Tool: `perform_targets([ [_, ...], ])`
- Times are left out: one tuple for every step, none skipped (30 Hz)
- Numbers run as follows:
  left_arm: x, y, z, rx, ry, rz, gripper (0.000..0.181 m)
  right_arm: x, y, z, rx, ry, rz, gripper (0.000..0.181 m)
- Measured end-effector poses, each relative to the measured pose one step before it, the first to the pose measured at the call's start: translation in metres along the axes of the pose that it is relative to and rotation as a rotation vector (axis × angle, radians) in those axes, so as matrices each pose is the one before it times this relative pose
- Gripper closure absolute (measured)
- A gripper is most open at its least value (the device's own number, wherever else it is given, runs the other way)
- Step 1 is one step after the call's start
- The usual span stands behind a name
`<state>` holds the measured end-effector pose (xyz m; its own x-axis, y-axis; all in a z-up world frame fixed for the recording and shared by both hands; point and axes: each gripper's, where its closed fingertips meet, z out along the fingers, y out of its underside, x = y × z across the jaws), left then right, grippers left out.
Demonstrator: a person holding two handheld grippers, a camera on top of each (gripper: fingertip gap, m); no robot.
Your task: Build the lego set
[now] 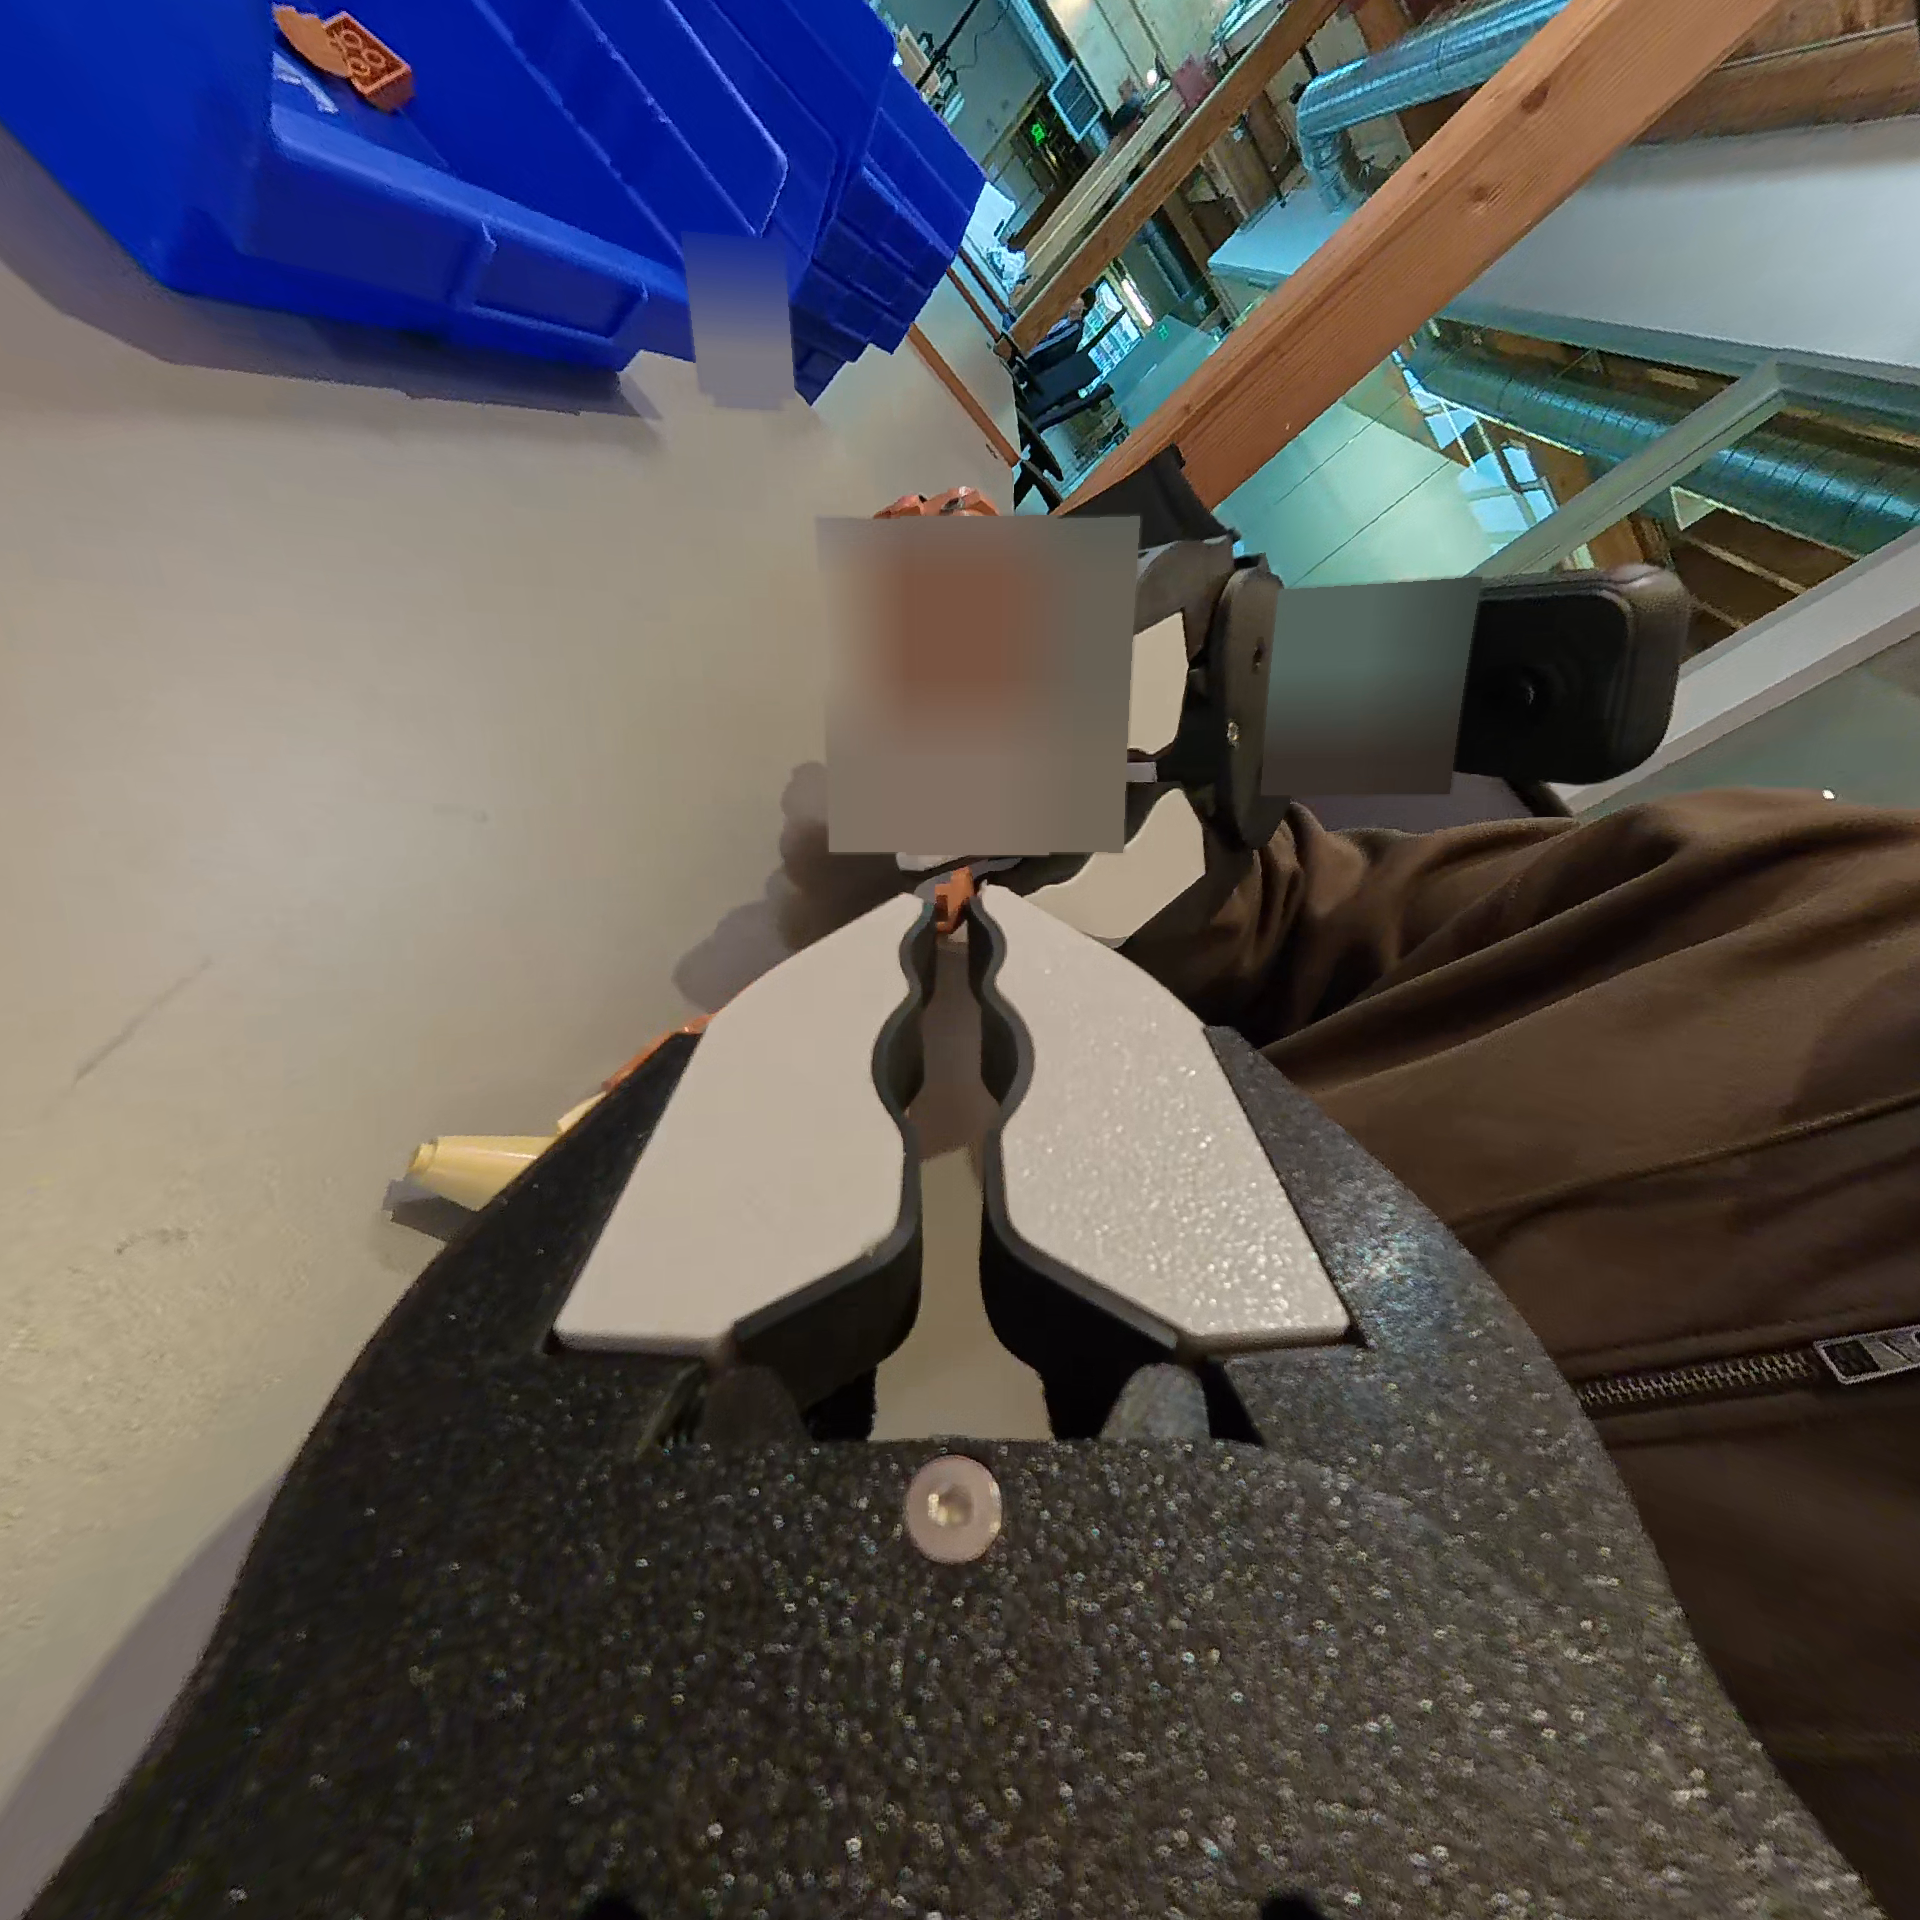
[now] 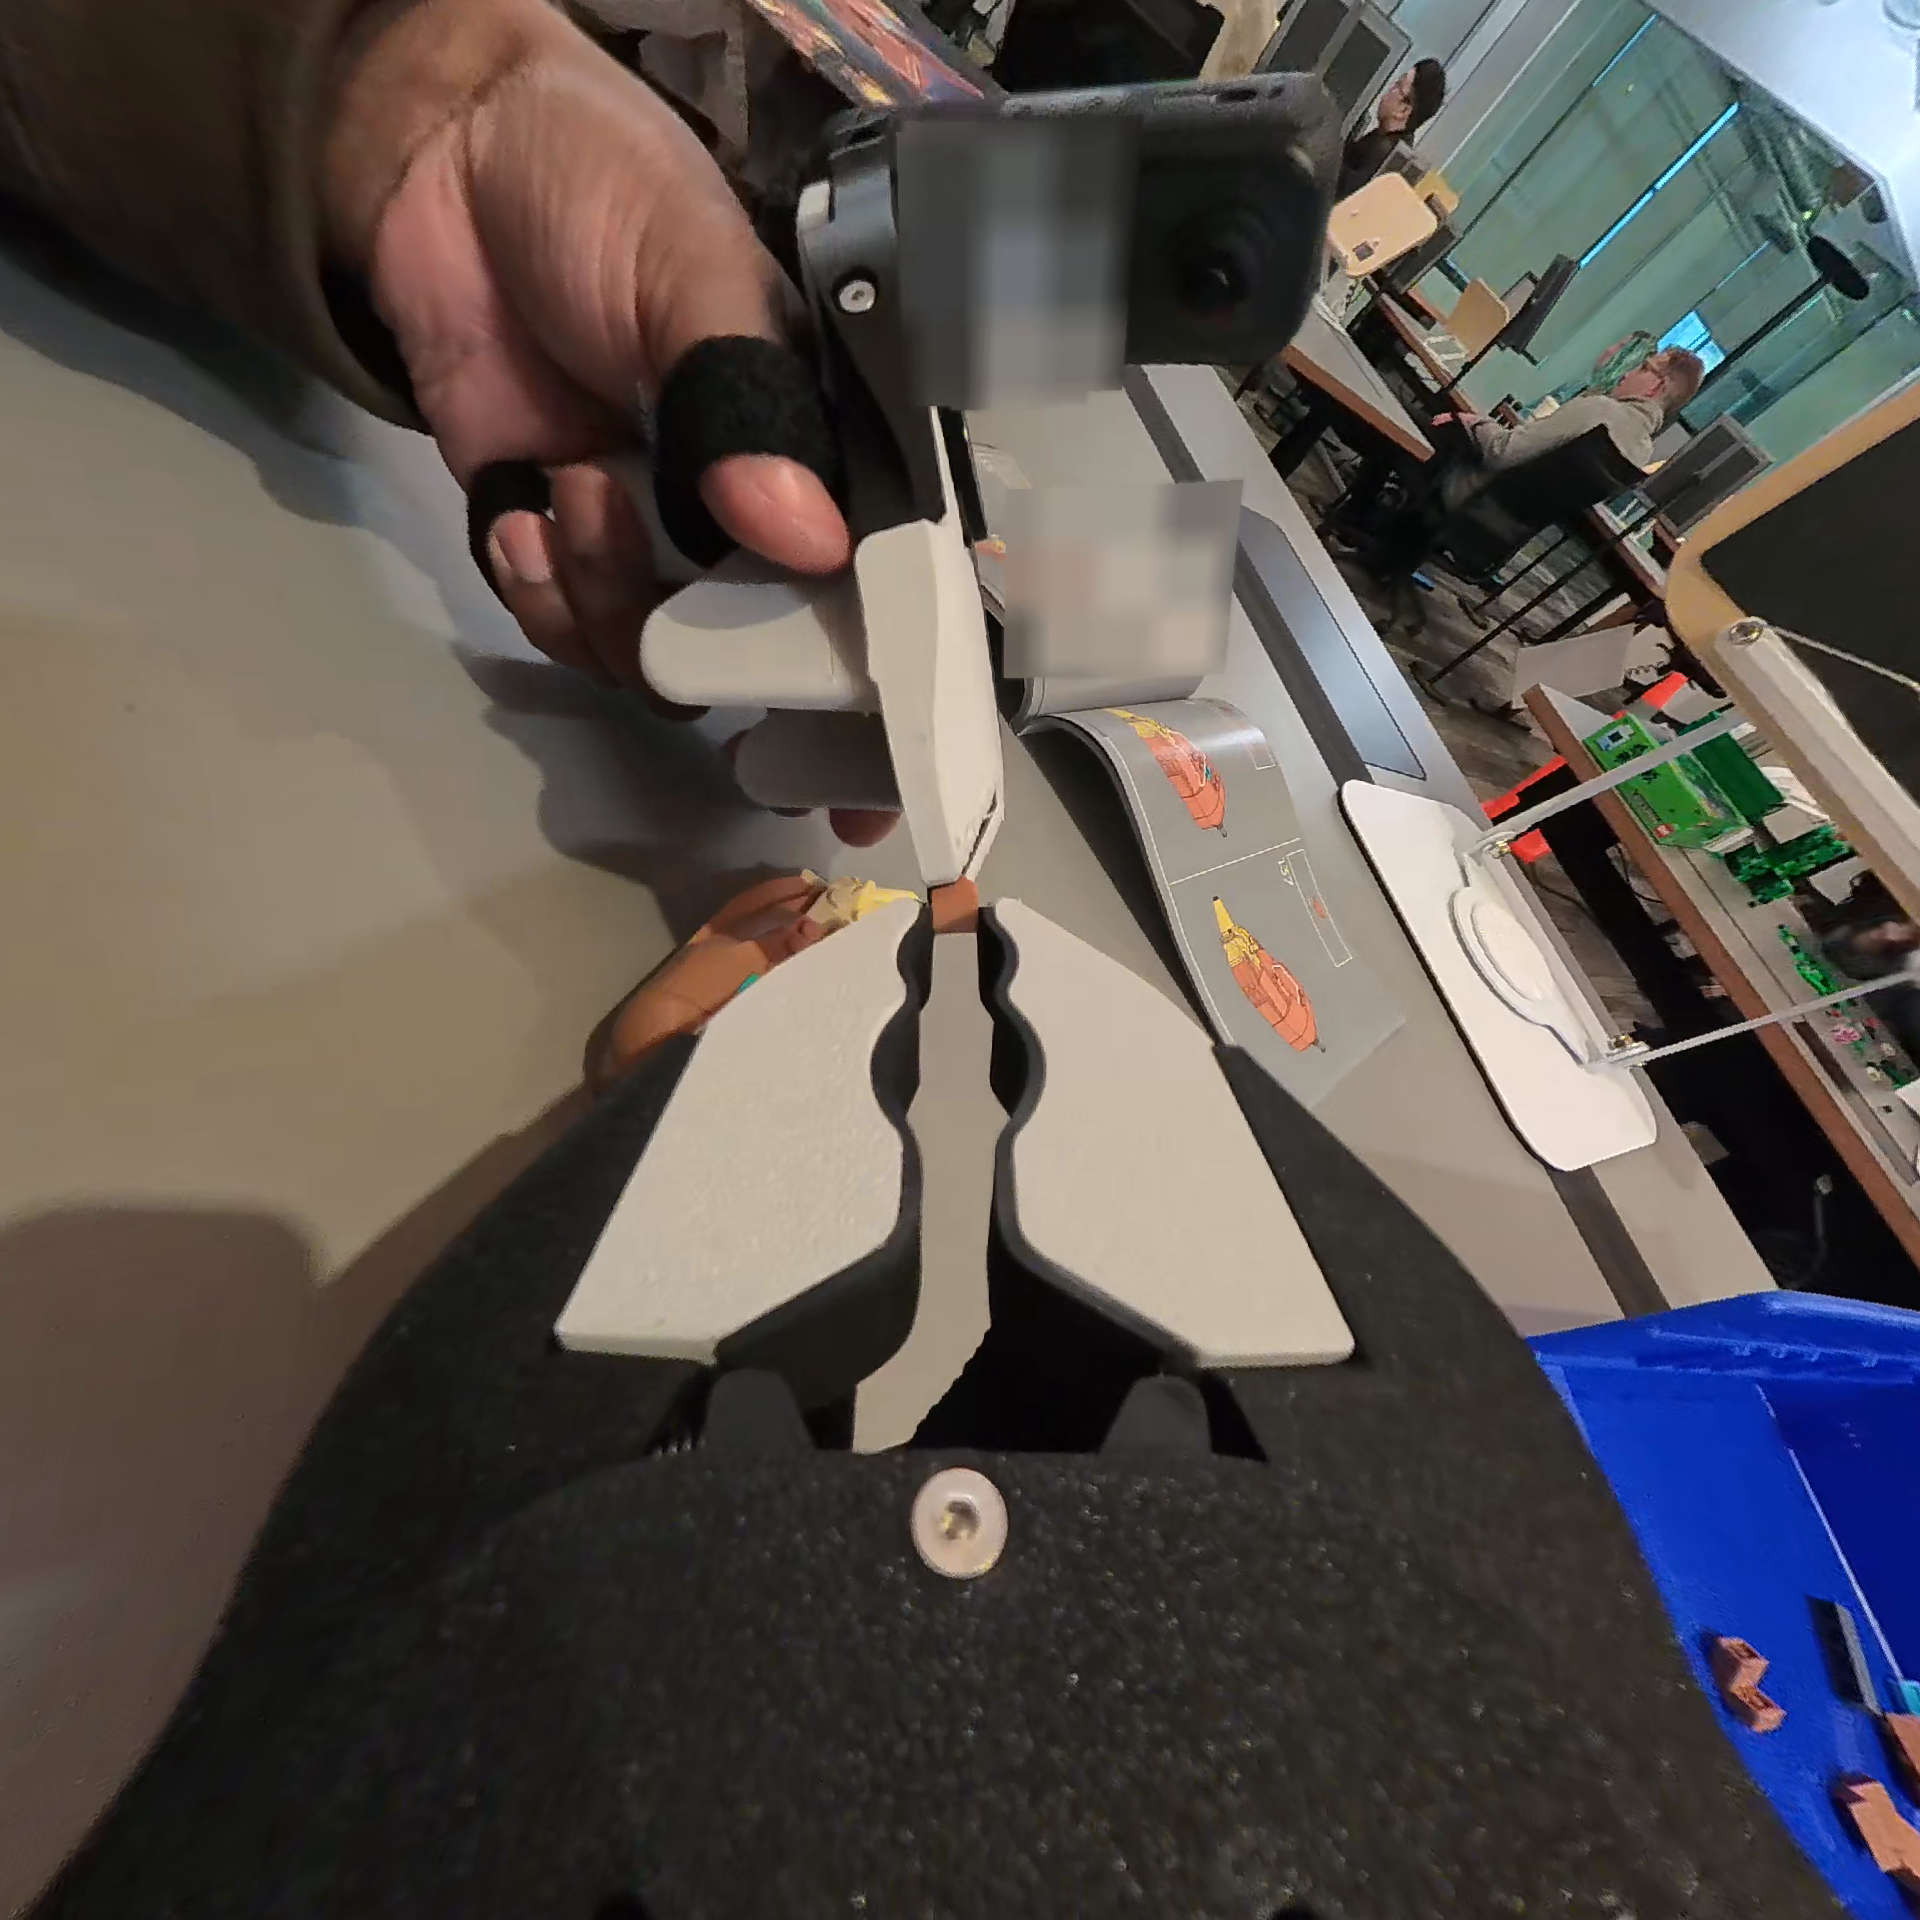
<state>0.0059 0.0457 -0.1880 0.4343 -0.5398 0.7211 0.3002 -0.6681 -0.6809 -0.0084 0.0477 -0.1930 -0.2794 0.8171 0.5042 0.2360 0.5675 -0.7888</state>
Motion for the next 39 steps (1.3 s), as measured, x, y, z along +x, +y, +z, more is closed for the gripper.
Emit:
perform_targets([
  [-0.00059, -0.00188, -0.00039, 0.0104, -0.0001, 0.0022, 0.173, 0.00149, -0.00012, -0.00109, 0.0017, -0.0017, 0.0141, 0.173],
  [-0.00209, -0.00280, -0.00132, 0.0144, -0.0110, 0.0014, 0.166, 0.00257, 0.00077, -0.00184, -0.0016, 0.0008, 0.0182, 0.173],
  [-0.00157, -0.00346, -0.00252, 0.0177, -0.0085, 0.0100, 0.162, 0.00455, 0.00175, -0.00285, -0.0053, 0.0069, 0.0187, 0.173],
  [-0.00117, -0.00397, -0.00356, 0.0213, -0.0088, 0.0209, 0.161, 0.00709, 0.00277, -0.00440, -0.0086, 0.0151, 0.0155, 0.173],
  [-0.00200, -0.00401, -0.00423, 0.0205, -0.0175, 0.0270, 0.160, 0.00984, 0.00373, -0.00585, -0.0134, 0.0210, 0.0132, 0.173],
  [-0.00277, -0.00349, -0.00443, 0.0163, -0.0237, 0.0314, 0.160, 0.01249, 0.00561, -0.00739, -0.0225, 0.0227, 0.0128, 0.173],
  [-0.00309, -0.00238, -0.00421, 0.0089, -0.0261, 0.0365, 0.160, 0.01592, 0.00690, -0.00895, -0.0288, 0.0298, 0.0107, 0.173],
  [-0.00353, -0.00103, -0.00397, 0.0012, -0.0273, 0.0399, 0.160, 0.01893, 0.00796, -0.01019, -0.0305, 0.0352, 0.0080, 0.173],
  [-0.00395, -0.00023, -0.00346, -0.0018, -0.0286, 0.0397, 0.160, 0.02034, 0.00950, -0.01052, -0.0392, 0.0280, 0.0074, 0.173],
  [-0.00369, -0.00009, -0.00282, 0.0000, -0.0264, 0.0377, 0.160, 0.02191, 0.01048, -0.01009, -0.0465, 0.0249, 0.0057, 0.173],
  [-0.00289, 0.00009, -0.00220, 0.0027, -0.0209, 0.0315, 0.160, 0.02189, 0.01110, -0.00870, -0.0538, 0.0146, 0.0064, 0.173],
  [-0.00234, 0.00020, -0.00130, 0.0031, -0.0140, 0.0217, 0.160, 0.01958, 0.01155, -0.00636, -0.0604, -0.0077, 0.0089, 0.173],
  [-0.00202, 0.00059, -0.00039, 0.0010, -0.0080, 0.0127, 0.160, 0.01816, 0.01030, -0.00391, -0.0565, -0.0171, 0.0082, 0.173],
  [-0.00152, 0.00107, 0.00027, -0.0033, -0.0040, 0.0063, 0.160, 0.01649, 0.00827, -0.00095, -0.0450, -0.0250, 0.0050, 0.173],
  [-0.00115, 0.00122, 0.00069, -0.0070, -0.0023, 0.0022, 0.160, 0.01377, 0.00662, 0.00175, -0.0399, -0.0375, 0.0018, 0.173],
  [-0.00036, 0.00076, 0.00065, -0.0066, 0.0008, 0.0074, 0.160, 0.01341, 0.00516, 0.00426, -0.0355, -0.0301, -0.0077, 0.173],
  [-0.00077, 0.00067, 0.00046, -0.0038, -0.0046, 0.0156, 0.160, 0.01230, 0.00408, 0.00625, -0.0332, -0.0252, -0.0195, 0.173],
  [-0.00219, 0.00111, 0.00019, -0.0041, -0.0146, 0.0188, 0.160, 0.00873, 0.00356, 0.00823, -0.0331, -0.0398, -0.0265, 0.173],
  [-0.00258, 0.00143, 0.00005, -0.0055, -0.0165, 0.0191, 0.160, 0.00667, 0.00389, 0.00984, -0.0403, -0.0467, -0.0276, 0.173],
  [-0.00265, 0.00176, -0.00021, -0.0055, -0.0147, 0.0181, 0.161, 0.00624, 0.00329, 0.01073, -0.0438, -0.0417, -0.0279, 0.173],
  [-0.00269, 0.00142, -0.00036, -0.0042, -0.0135, 0.0132, 0.161, 0.00565, 0.00159, 0.01119, -0.0399, -0.0351, -0.0316, 0.173],
  [-0.00199, 0.00004, -0.00074, 0.0011, -0.0077, 0.0047, 0.161, 0.00389, -0.00007, 0.01138, -0.0363, -0.0378, -0.0339, 0.173],
  [-0.00127, -0.00154, -0.00109, 0.0098, -0.0010, 0.0006, 0.161, 0.00263, -0.00115, 0.01153, -0.0343, -0.0416, -0.0291, 0.173],
  [-0.00147, -0.00217, -0.00127, 0.0155, -0.0016, -0.0023, 0.161, 0.00196, -0.00248, 0.01150, -0.0277, -0.0412, -0.0255, 0.173],
  [-0.00110, -0.00208, -0.00129, 0.0157, 0.0030, -0.0064, 0.162, 0.00098, -0.00299, 0.01134, -0.0221, -0.0424, -0.0214, 0.173],
  [-0.00085, -0.00151, -0.00117, 0.0124, 0.0064, -0.0138, 0.163, 0.00011, -0.00246, 0.01099, -0.0227, -0.0457, -0.0150, 0.173],
  [-0.00084, -0.00123, -0.00099, 0.0099, 0.0063, -0.0148, 0.163, -0.00013, -0.00122, 0.01036, -0.0258, -0.0431, -0.0099, 0.173],
  [-0.00085, -0.00121, -0.00095, 0.0093, 0.0047, -0.0129, 0.164, 0.00067, -0.00044, 0.00946, -0.0266, -0.0309, -0.0111, 0.173],
  [-0.00054, -0.00097, -0.00073, 0.0073, 0.0051, -0.0096, 0.165, -0.00021, 0.00005, 0.00818, -0.0220, -0.0290, -0.0098, 0.173],
  [-0.00024, -0.00056, -0.00047, 0.0046, 0.0053, -0.0079, 0.165, -0.00118, 0.00019, 0.00683, -0.0163, -0.0298, -0.0062, 0.173],
  [-0.00003, -0.00027, -0.00035, 0.0020, 0.0054, -0.0066, 0.166, -0.00028, -0.00015, 0.00523, -0.0060, -0.0186, -0.0026, 0.173],
  [0.00001, 0.00003, -0.00008, 0.0002, 0.0043, -0.0048, 0.166, 0.00055, -0.00025, 0.00352, 0.0034, -0.0091, 0.0013, 0.173],
  [0.00011, 0.00009, 0.00006, -0.0010, 0.0033, -0.0028, 0.167, 0.00004, -0.00007, 0.00258, 0.0083, -0.0096, 0.0042, 0.173],
  [0.00040, 0.00033, 0.00006, -0.0023, 0.0033, -0.0007, 0.167, -0.00010, 0.00028, 0.00187, 0.0105, -0.0069, 0.0051, 0.173],
  [0.00030, 0.00043, 0.00017, -0.0027, 0.0023, 0.0008, 0.167, 0.00045, 0.00101, 0.00163, 0.0065, -0.0002, 0.0062, 0.173],
  [0.00011, 0.00029, 0.00026, -0.0021, 0.0002, 0.0012, 0.167, 0.00020, 0.00224, 0.00100, -0.0016, 0.0002, 0.0069, 0.171],
  [0.00004, 0.00030, 0.00017, -0.0024, -0.0002, 0.0004, 0.167, 0.00012, 0.00315, 0.00009, -0.0086, 0.0011, 0.0070, 0.164],
  [0.00025, 0.00030, 0.00025, -0.0022, 0.0010, 0.0007, 0.167, -0.00008, 0.00410, -0.00100, -0.0150, 0.0030, 0.0039, 0.160],
  [0.00012, 0.00022, -0.00002, -0.0010, 0.0001, 0.0012, 0.167, 0.00018, 0.00531, -0.00234, -0.0235, 0.0071, -0.0015, 0.157],
])
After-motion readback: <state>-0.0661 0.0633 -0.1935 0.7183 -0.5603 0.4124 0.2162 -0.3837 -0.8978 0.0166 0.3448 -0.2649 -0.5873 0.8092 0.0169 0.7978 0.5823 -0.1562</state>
